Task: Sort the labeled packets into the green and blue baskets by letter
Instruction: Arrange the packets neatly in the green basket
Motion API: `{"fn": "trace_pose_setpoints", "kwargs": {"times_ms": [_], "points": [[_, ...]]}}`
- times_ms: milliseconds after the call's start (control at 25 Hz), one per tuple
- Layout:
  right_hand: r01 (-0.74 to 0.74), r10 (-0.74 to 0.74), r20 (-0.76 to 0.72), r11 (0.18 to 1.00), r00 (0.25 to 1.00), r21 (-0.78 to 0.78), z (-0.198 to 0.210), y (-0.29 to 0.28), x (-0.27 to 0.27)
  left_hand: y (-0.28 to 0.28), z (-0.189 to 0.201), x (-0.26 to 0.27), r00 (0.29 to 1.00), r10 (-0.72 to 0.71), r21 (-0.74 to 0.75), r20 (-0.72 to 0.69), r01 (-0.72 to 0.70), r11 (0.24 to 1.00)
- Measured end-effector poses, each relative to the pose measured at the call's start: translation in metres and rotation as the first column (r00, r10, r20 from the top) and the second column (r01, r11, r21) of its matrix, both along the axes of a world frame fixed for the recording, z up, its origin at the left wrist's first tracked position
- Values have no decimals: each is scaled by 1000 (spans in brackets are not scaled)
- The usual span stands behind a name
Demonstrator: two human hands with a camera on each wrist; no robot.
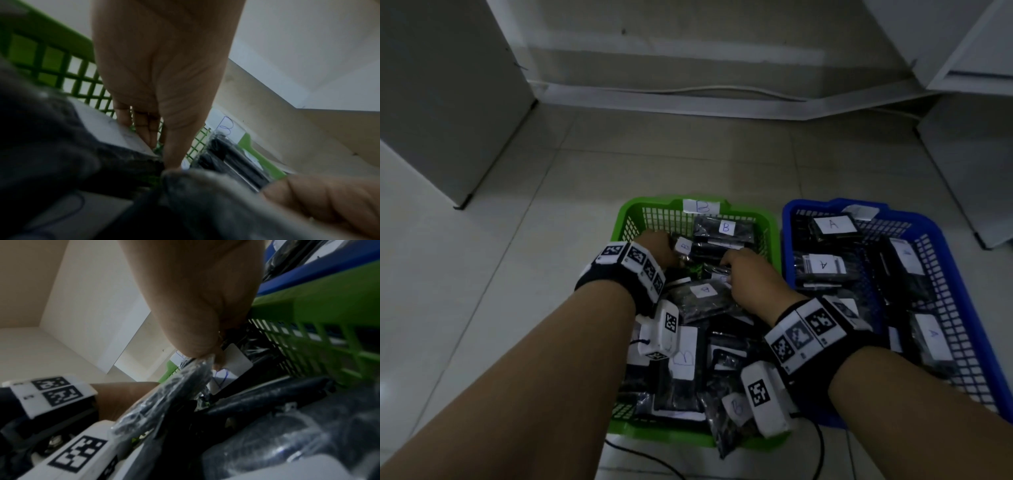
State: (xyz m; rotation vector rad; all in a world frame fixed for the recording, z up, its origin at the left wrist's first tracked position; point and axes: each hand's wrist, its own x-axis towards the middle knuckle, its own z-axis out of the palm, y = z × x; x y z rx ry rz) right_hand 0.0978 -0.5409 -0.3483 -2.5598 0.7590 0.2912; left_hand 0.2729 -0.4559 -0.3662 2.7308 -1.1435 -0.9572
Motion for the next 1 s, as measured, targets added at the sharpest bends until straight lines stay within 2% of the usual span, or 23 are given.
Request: {"fn": "trace_pose_setpoints", "kwargs": {"times_ms": [160,280,360,440,520,640,760,840,920,1000], "points": [[-28,27,25,999,999,21,10,-1,0,9,-2,-4,999,39,-17,-24,-39,999],[-158,157,-89,987,984,-4,24,0,0,18,6,-4,992,43,-32,-117,-47,998],[-205,198,-168,979,966,-25,31,2,0,24,13,-5,993,-22,-10,-113,21,1000],[-177,168,-156,983,973,-47,34,1,3,30,14,-5,988,-32,-31,-149,27,999],[-95,89,-90,994,992,-62,35,3,4,35,14,-6,975,6,-125,-220,-35,992],[-23,23,5,997,1000,-78,33,4,9,31,11,-7,976,58,-255,-212,-113,960],[-14,19,57,997,998,-74,27,-1,11,21,6,-10,963,17,-245,-270,-85,966],[-13,18,73,998,997,-60,22,-6,11,21,3,-10,958,51,-261,-281,-127,957],[1,3,81,999,997,-45,19,-9,9,26,3,-9,961,161,-357,-225,-235,904],[30,-28,86,999,996,-28,18,-11,8,32,7,-8,961,253,-450,-114,-277,849]]}}
